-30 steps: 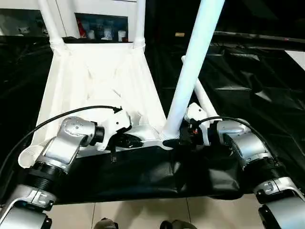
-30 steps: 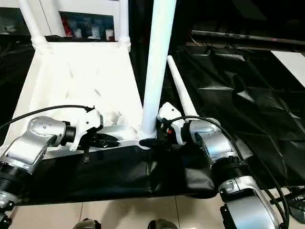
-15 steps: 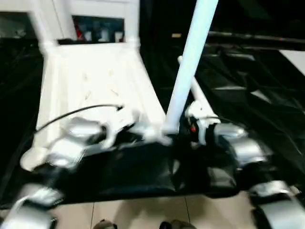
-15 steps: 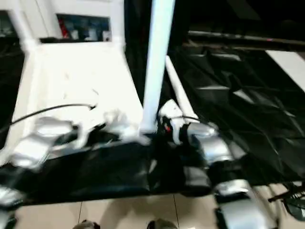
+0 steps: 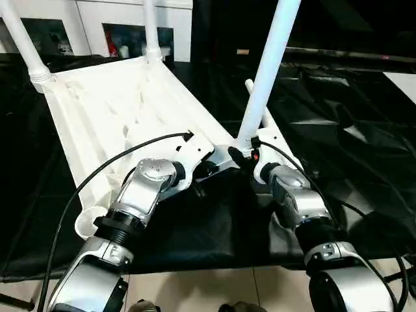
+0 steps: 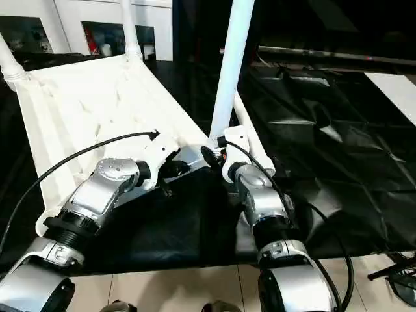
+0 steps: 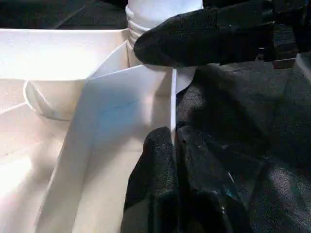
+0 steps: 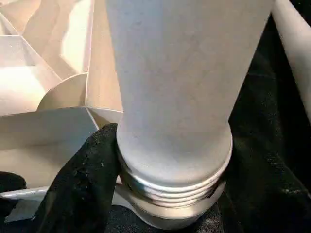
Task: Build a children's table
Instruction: Rotate leg to tighten
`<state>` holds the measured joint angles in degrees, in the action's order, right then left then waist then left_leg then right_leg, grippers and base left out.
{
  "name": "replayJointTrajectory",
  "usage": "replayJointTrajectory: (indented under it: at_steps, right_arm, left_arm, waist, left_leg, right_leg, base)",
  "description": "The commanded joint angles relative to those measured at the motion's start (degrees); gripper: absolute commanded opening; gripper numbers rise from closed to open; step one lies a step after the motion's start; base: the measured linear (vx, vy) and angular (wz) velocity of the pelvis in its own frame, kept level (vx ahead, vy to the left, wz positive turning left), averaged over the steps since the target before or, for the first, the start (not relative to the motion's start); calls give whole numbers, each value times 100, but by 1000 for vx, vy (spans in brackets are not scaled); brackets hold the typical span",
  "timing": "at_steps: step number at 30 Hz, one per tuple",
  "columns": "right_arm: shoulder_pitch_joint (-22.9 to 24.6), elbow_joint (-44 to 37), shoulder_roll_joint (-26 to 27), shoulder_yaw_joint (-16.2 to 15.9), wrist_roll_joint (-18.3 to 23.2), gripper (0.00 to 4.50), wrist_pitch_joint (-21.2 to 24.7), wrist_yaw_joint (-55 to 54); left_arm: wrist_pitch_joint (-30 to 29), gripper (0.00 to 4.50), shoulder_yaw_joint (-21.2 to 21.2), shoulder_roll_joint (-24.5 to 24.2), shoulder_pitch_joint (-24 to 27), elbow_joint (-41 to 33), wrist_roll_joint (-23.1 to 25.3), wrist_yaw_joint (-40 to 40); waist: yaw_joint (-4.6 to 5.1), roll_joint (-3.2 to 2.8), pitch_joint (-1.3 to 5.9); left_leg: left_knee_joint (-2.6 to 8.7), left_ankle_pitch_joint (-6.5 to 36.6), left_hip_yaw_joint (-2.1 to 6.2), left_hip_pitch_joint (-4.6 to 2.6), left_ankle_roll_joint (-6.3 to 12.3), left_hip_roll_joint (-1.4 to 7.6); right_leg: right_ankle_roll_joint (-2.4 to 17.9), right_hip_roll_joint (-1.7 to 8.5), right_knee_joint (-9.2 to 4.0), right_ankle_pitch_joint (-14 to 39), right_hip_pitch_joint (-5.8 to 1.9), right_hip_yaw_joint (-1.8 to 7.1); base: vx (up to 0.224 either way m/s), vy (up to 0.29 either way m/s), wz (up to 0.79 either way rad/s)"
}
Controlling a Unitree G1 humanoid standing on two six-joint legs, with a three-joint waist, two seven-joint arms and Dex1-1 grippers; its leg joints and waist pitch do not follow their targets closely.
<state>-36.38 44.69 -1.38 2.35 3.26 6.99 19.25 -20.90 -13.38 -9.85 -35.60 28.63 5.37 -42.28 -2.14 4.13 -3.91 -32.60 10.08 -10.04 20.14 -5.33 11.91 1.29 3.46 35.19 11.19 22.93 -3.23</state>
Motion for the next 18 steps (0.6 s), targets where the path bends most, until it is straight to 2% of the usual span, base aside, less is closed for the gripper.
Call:
replayJointTrajectory:
  at_steps: [1,4,6,7,8,10,12,13,17,18]
  right_arm:
    - [15,105,321,-506,44,347,133,752]
    - [-12,64,111,-634,-100,374,-47,1022]
    - [-2,-47,-32,-657,-42,374,31,1392]
    - [43,-240,-257,-757,-3,374,86,1905]
    - [74,-340,-387,-840,-10,374,79,2165]
    - [224,-728,-867,-1123,25,374,72,3079]
    - [324,-1004,-1197,-1263,67,374,64,3672]
    - [347,-1081,-1306,-1294,77,374,67,3858]
    - [401,-1316,-1667,-1423,129,374,123,4485]
    - [413,-1372,-1745,-1479,123,374,169,4671]
  left_arm:
    - [151,0,-235,138,8,22,-133,-209]
    - [223,0,-242,-42,72,-50,-171,-490]
    - [233,0,-245,-176,122,-113,-199,-673]
    - [337,0,-270,-363,188,-191,-246,-977]
    - [324,0,-268,-452,215,-226,-264,-1088]
    - [385,0,-293,-791,332,-369,-368,-1603]
    - [465,0,-320,-1068,427,-488,-445,-2018]
    - [522,0,-325,-1175,472,-545,-503,-2217]
    - [431,0,-360,-1587,618,-797,-702,-2912]
    - [409,0,-372,-1693,631,-809,-696,-3013]
  waist:
    - [-5,3,300]
    - [11,3,301]
    - [24,9,306]
    - [27,10,296]
    - [25,8,316]
    - [8,6,324]
    - [6,-15,311]
    - [0,-24,317]
    - [18,-39,299]
    - [5,-47,297]
  left_leg:
    - [346,985,3,2,269,121]
    - [344,944,4,15,271,124]
    - [341,908,9,43,321,119]
    - [345,905,9,47,338,118]
    - [333,834,9,48,376,125]
    - [312,641,-1,42,498,131]
    - [311,620,-11,23,580,145]
    - [308,612,-8,22,599,140]
    - [332,836,-5,-3,539,161]
    - [330,877,-13,-28,503,171]
  right_leg:
    - [994,411,-453,1187,-254,281]
    - [1013,412,-447,1110,-258,282]
    - [1031,411,-434,1046,-287,281]
    - [1029,408,-443,1056,-284,279]
    - [1050,411,-428,963,-298,279]
    - [1155,402,-387,611,-308,282]
    - [1254,396,-375,399,-281,285]
    - [1321,391,-358,321,-293,278]
    - [1396,393,-372,532,-273,276]
    - [1415,395,-384,590,-251,281]
  base:
    - [0,0,0]
    - [0,0,0]
    - [0,0,0]
    - [0,0,0]
    - [0,0,0]
    - [0,0,0]
    - [0,0,0]
    - [0,0,0]
    - [0,0,0]
    - [0,0,0]
